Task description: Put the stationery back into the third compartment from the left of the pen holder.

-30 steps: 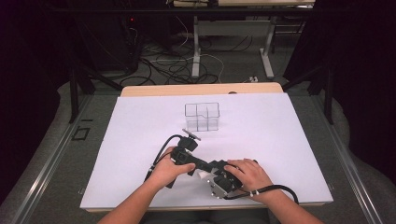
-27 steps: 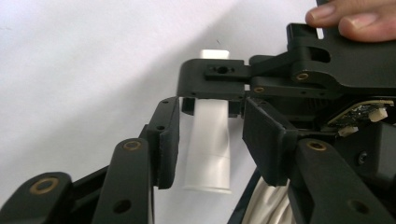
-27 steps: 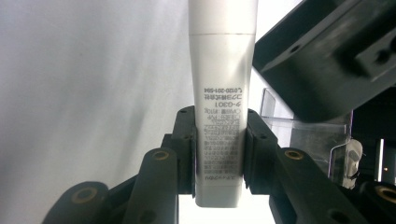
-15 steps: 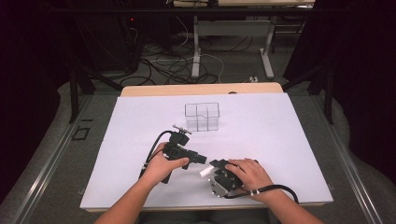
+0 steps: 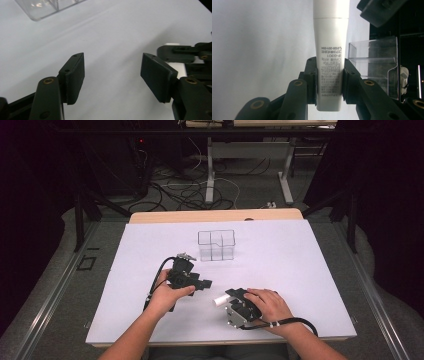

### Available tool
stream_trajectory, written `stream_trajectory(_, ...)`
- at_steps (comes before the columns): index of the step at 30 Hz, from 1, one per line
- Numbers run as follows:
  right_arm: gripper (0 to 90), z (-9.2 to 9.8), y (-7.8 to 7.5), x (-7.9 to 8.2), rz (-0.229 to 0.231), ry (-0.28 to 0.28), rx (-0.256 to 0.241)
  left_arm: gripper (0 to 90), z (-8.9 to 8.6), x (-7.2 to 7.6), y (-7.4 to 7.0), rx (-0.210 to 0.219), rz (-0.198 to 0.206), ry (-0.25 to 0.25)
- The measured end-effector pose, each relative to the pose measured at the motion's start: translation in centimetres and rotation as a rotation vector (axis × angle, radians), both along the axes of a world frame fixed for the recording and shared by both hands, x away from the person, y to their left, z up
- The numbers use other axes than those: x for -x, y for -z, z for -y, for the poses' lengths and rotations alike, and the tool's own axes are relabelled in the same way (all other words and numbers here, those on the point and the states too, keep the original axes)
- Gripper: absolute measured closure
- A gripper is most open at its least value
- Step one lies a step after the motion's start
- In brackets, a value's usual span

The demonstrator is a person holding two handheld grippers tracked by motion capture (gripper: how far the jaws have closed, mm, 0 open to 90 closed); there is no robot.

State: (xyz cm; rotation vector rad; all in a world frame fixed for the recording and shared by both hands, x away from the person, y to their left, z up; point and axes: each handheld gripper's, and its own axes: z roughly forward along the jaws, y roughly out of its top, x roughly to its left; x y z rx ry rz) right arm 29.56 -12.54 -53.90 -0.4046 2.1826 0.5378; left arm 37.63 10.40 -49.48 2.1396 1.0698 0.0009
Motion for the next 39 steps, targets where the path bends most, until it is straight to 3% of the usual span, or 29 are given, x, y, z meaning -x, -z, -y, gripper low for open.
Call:
stream_trajectory(2, 70.6, 0.1, -0.2, -0.1, -0.003, 0.015, -0.011, 34.9, -0.4, 0.0, -0.1, 0.008, 0.030, -0.026)
stream_trajectory(4, 70.6, 0.2, -0.1, -0.1, -0.001, 0.037, -0.053, 34.0, -0.9, 0.0, -0.3, 0.014, 0.053, -0.041)
stream_trajectory(7, 70.6, 0.5, -0.3, -0.4, -0.031, 0.049, -0.088, 33.5, -2.0, 0.0, -0.5, 0.026, 0.086, -0.082)
stream_trajectory(11, 70.6, 1.0, -0.7, -0.8, -0.073, 0.089, -0.168, 32.0, -3.1, 0.1, -0.6, 0.038, 0.102, -0.136)
stream_trajectory(14, 70.6, 1.3, -1.1, -1.1, -0.103, 0.120, -0.196, 26.8, -3.9, 0.3, -0.5, 0.060, 0.113, -0.161)
stream_trajectory(15, 70.6, 1.4, -1.1, -1.1, -0.115, 0.132, -0.228, 23.3, -4.2, 0.3, -0.5, 0.066, 0.122, -0.169)
stream_trajectory(16, 70.6, 1.6, -1.4, -1.3, -0.107, 0.117, -0.213, 20.7, -4.4, 0.4, -0.5, 0.063, 0.127, -0.174)
stream_trajectory(17, 70.6, 1.6, -1.4, -1.2, -0.128, 0.150, -0.256, 18.8, -4.7, 0.5, -0.5, 0.058, 0.134, -0.181)
stream_trajectory(20, 70.6, 1.9, -1.6, -1.7, -0.132, 0.143, -0.273, 16.1, -5.4, 0.7, -0.3, 0.059, 0.146, -0.204)
stream_trajectory(23, 70.6, 2.2, -1.8, -2.0, -0.167, 0.171, -0.331, 14.9, -6.2, 0.8, -0.1, 0.043, 0.157, -0.230)
stream_trajectory(28, 70.6, 2.7, -2.2, -2.5, -0.223, 0.208, -0.434, 8.6, -7.4, 1.1, 0.1, 0.073, 0.175, -0.286)
stream_trajectory(31, 70.6, 2.9, -2.4, -2.8, -0.248, 0.218, -0.489, 5.9, -7.9, 1.4, 0.2, 0.087, 0.190, -0.300)
stream_trajectory(35, 70.6, 3.1, -2.7, -3.2, -0.291, 0.233, -0.547, 4.2, -8.5, 1.8, 0.3, 0.084, 0.202, -0.265)
stream_trajectory(39, 70.6, 3.2, -3.1, -3.8, -0.336, 0.249, -0.614, 2.3, -8.8, 2.1, 0.5, 0.097, 0.242, -0.283)
